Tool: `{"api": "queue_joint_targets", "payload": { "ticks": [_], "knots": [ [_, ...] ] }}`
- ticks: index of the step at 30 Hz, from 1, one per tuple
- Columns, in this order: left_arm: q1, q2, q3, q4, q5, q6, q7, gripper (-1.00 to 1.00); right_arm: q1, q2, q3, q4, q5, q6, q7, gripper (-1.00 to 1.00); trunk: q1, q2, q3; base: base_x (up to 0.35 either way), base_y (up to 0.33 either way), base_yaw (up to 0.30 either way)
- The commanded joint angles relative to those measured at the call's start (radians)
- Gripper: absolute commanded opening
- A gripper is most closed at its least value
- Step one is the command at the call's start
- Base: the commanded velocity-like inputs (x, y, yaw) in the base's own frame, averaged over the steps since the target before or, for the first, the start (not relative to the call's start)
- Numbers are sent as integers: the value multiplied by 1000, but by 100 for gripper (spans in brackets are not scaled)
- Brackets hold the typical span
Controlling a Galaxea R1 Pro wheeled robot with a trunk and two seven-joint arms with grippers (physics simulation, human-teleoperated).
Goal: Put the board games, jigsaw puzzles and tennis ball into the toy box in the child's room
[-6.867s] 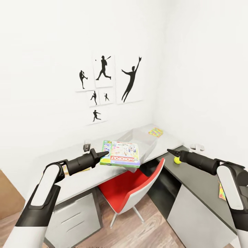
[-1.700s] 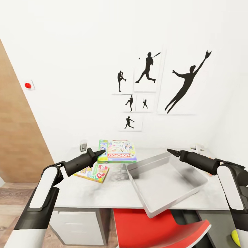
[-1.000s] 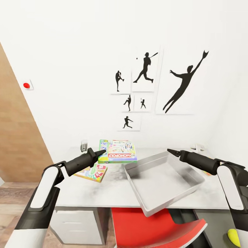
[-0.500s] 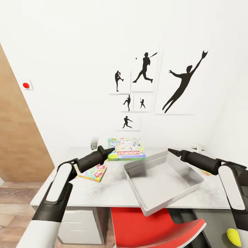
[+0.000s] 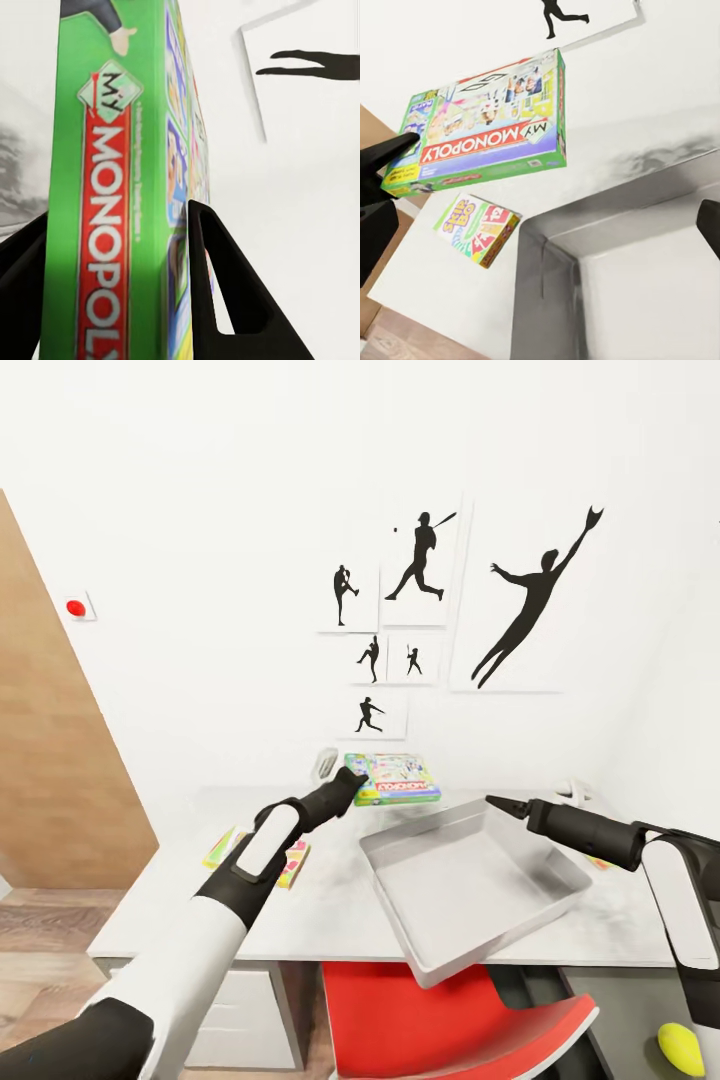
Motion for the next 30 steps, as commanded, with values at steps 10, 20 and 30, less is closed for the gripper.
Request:
{"api": "queue_joint_targets", "payload": {
  "ticks": [10, 20, 30],
  "knots": [
    [13, -7, -28, 39, -7, -34, -60, -100, -1, 5, -8, 0, 9, 4, 20, 100, 1, -2, -2, 0, 0, -62],
    [21, -6, -29, 40, -8, -35, -64, -100, -1, 7, -7, 0, 9, 4, 21, 100, 1, -2, -2, 0, 0, -181],
    [25, -3, -28, 41, -7, -34, -65, -100, -1, 7, 4, 0, 9, 4, 20, 100, 1, -2, -2, 0, 0, -268]
  ]
}}
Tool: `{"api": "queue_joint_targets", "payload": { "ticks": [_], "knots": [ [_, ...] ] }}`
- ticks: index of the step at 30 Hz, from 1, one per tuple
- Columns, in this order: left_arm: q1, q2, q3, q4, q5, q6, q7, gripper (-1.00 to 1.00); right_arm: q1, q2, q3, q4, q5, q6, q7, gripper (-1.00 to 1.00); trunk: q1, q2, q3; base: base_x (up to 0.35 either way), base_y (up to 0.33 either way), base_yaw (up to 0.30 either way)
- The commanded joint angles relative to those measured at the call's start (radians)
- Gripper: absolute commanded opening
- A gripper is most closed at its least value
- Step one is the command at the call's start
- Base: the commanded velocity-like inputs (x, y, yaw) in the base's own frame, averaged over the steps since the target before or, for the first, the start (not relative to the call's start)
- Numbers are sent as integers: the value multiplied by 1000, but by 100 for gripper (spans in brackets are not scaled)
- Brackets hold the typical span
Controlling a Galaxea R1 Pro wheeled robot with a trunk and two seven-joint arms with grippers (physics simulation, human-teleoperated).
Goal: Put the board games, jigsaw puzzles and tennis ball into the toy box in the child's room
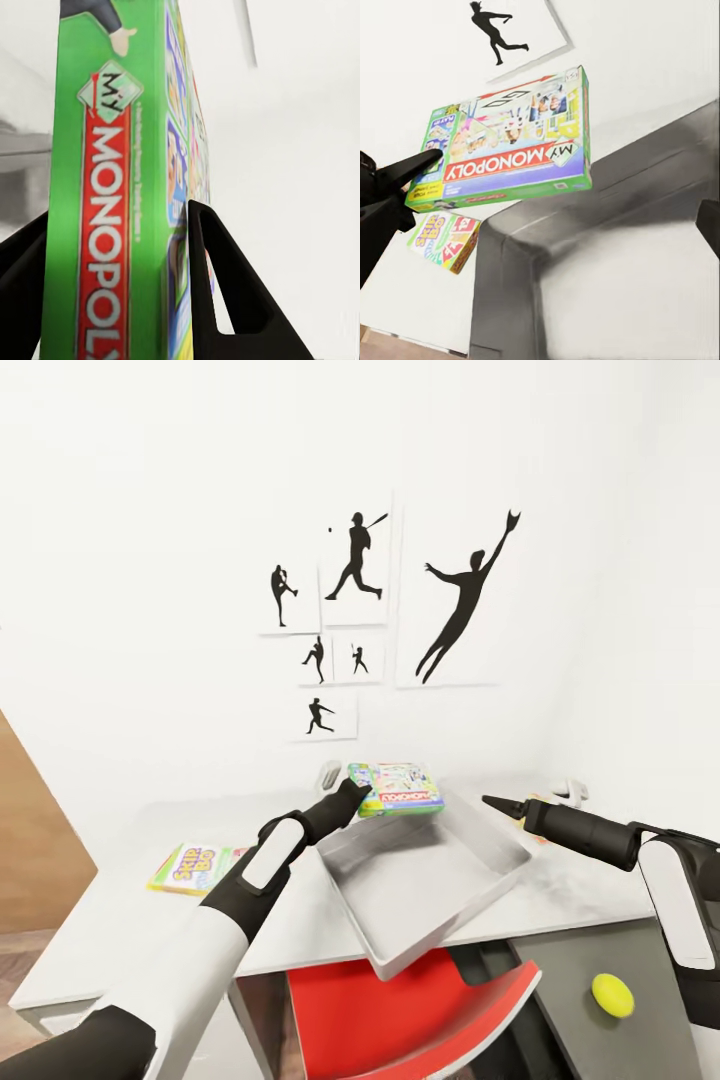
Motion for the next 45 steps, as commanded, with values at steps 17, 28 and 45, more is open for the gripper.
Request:
{"api": "queue_joint_targets", "payload": {
  "ticks": [17, 28, 45],
  "knots": [
    [21, 10, 1, -1, 1, -3, -41, -100, -1, 0, -4, 0, 10, 4, 10, 100, 1, -2, -2, 0, 68, -107],
    [24, 13, 2, -2, 0, -7, -50, -100, -1, 0, 1, 0, 9, 4, 10, 100, 1, -2, 0, 0, 27, -148],
    [29, 15, 5, -1, -3, -18, -50, -100, -1, 0, 2, 0, 9, 4, 11, 100, 1, -2, 7, 0, 2, -191]
  ]
}}
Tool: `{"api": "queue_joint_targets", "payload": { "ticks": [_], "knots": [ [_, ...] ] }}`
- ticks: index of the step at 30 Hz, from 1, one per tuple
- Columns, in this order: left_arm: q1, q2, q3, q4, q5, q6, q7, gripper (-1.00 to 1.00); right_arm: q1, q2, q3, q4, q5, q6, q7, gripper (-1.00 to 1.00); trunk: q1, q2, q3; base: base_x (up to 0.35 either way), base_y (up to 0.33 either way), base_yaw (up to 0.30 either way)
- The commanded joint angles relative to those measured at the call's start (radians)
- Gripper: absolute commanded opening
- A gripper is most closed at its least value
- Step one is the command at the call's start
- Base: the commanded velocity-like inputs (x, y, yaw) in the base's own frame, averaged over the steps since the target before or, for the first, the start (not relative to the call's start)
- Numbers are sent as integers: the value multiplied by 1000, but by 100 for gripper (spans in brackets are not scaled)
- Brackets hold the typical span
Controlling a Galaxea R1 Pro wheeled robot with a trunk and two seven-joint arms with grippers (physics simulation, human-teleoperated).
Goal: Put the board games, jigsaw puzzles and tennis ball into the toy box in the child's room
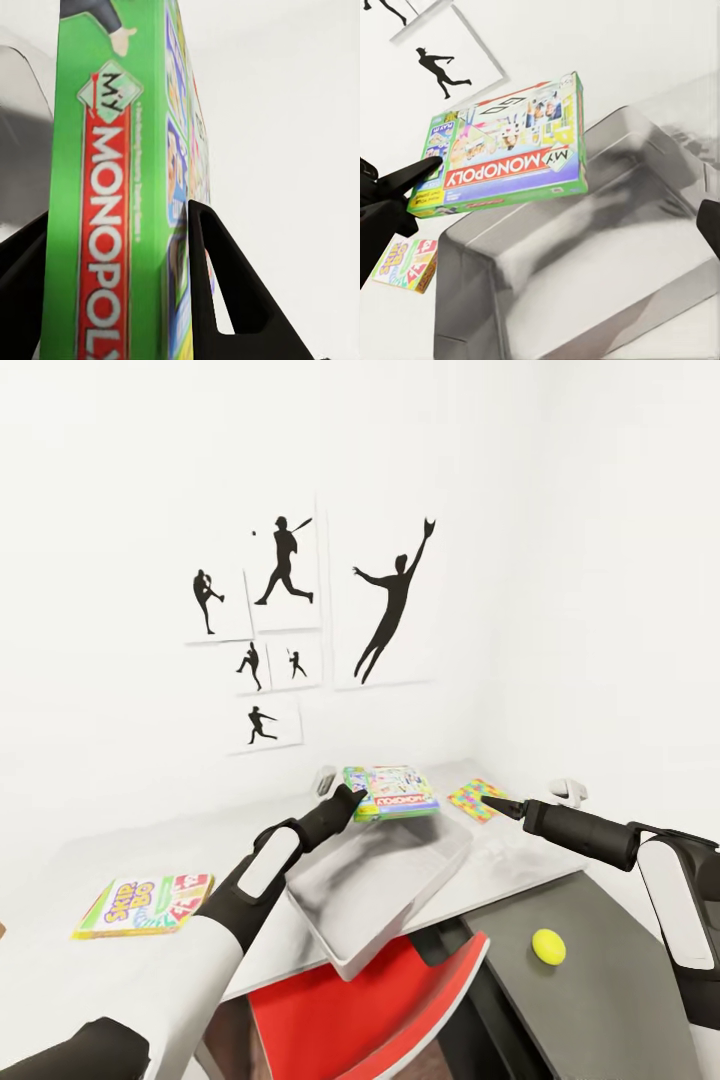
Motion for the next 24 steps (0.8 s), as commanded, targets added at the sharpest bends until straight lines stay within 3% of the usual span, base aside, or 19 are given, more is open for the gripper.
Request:
{"api": "queue_joint_targets", "payload": {
  "ticks": [1, 10, 20, 24],
  "knots": [
    [-1, 0, 0, 0, 7, 3, -1, -100, -1, 0, -1, 0, 9, 4, 10, 100, 1, -2, -2, 0, 0, -42],
    [38, 1, 0, -5, 9, -137, -9, -100, -1, 1, 0, 0, 10, 4, 9, 100, 1, -2, -2, 0, 0, -20],
    [39, 8, 6, -5, 4, -191, -3, -100, -1, 1, 13, 0, 11, 4, 8, 100, 1, -2, -2, 0, 0, -3],
    [18, 8, 5, 27, -16, -217, 2, -100, -1, 2, 16, 0, 11, 4, 9, 100, 1, -2, -2, 0, 0, 0]
  ]
}}
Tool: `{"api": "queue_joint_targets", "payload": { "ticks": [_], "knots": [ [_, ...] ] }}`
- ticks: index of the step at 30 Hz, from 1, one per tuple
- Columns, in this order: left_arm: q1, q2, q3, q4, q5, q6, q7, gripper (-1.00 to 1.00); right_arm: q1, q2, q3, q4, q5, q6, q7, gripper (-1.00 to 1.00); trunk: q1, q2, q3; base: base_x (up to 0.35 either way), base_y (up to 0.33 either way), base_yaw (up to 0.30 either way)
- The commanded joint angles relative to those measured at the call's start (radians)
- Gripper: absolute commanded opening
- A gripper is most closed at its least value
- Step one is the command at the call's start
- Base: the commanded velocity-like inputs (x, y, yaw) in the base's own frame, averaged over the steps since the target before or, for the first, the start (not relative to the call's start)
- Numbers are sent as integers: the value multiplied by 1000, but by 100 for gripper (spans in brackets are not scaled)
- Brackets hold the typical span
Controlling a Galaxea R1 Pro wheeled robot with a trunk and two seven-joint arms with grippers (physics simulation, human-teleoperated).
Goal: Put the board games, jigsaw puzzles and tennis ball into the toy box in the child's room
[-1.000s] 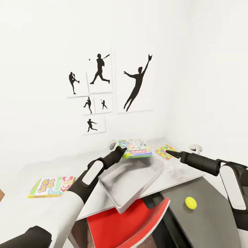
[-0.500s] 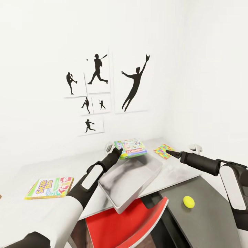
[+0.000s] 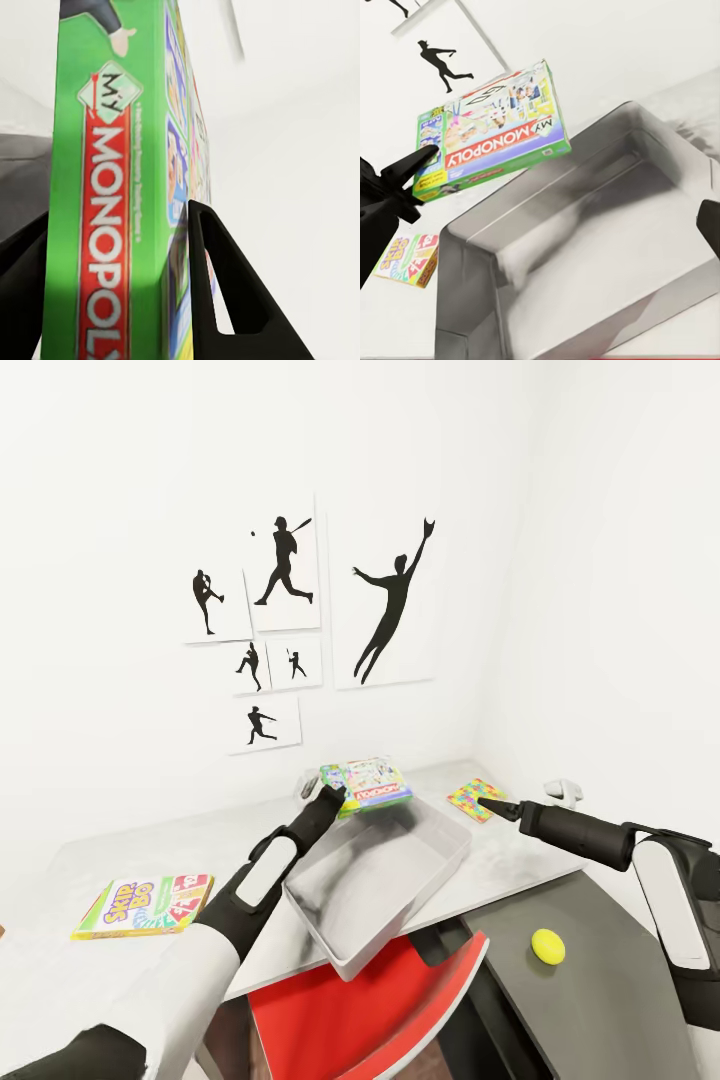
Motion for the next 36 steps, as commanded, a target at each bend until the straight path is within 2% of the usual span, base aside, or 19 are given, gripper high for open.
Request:
{"api": "queue_joint_targets", "payload": {
  "ticks": [1, 9, 21, 31, 36],
  "knots": [
    [-9, -1, -2, 19, 4, -7, -2, -100, -1, 0, -1, 0, 9, 4, 11, 100, 1, -2, -2, 0, 0, 0],
    [-36, -5, -3, 117, -6, -50, -7, -100, -1, 0, 0, 0, 9, 4, 11, 100, 1, -2, -2, 0, 0, 0],
    [-40, -11, -3, 140, -1, -53, -7, -100, -1, -1, -2, 0, 8, 4, 11, 100, 1, -2, -11, 0, 0, 0],
    [-41, -13, -3, 142, 52, -49, -8, -100, -2, -1, -4, 0, 8, 4, 11, 100, 1, -2, -27, 0, 0, 0],
    [-41, -13, -4, 142, 64, -47, -9, -100, -2, -2, -5, 0, 8, 4, 11, 100, 1, -2, -35, 0, 0, 0]
  ]
}}
